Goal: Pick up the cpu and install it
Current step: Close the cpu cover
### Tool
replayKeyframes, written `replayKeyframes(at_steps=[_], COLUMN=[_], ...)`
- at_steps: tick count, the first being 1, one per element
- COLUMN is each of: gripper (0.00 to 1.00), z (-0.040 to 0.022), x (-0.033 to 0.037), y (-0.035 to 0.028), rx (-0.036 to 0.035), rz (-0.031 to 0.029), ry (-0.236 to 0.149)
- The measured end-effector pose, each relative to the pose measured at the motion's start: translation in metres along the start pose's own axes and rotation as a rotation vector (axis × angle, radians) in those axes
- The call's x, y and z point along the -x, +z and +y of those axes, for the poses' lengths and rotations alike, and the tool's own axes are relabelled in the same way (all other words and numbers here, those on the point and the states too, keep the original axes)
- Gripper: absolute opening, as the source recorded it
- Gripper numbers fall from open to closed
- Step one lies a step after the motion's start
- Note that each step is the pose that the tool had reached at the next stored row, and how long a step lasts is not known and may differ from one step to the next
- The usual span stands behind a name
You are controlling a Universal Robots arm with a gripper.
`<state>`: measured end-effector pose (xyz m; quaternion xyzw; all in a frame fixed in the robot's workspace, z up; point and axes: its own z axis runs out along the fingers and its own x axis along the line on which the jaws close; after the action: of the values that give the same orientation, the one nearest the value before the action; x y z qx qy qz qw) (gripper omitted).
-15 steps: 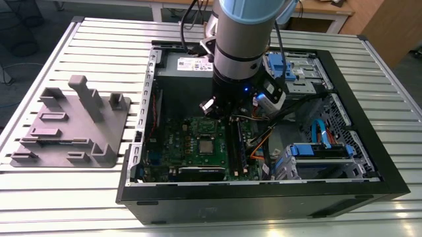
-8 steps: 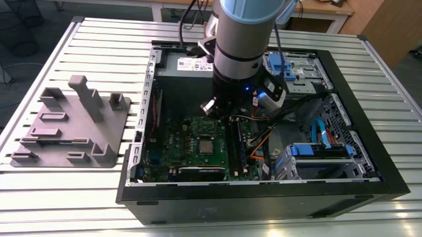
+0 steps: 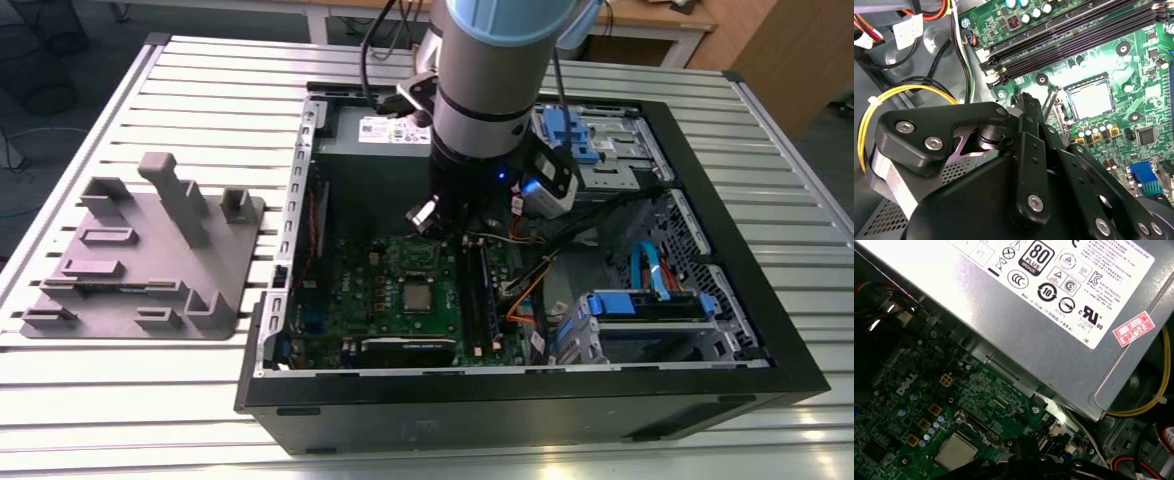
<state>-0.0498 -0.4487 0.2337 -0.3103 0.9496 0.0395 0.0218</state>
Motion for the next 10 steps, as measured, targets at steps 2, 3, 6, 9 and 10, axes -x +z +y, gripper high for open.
replayKeyframes(at_steps=[2, 3, 6, 9, 10], gripper=[0.11, 0.11, 0.11, 0.11, 0.11], z=[0.0005, 0.0009, 0.0024, 0.0029, 0.0029], x=[0.0003, 0.0006, 0.0017, 0.0019, 0.0019], y=[0.0001, 0.0002, 0.0006, 0.0007, 0.0007], rx=[0.0002, 0.0003, 0.0016, 0.0041, 0.0052], rz=[0.0002, 0.0004, 0.0016, 0.0040, 0.0052], ry=[-0.003, -0.004, -0.024, -0.062, -0.080])
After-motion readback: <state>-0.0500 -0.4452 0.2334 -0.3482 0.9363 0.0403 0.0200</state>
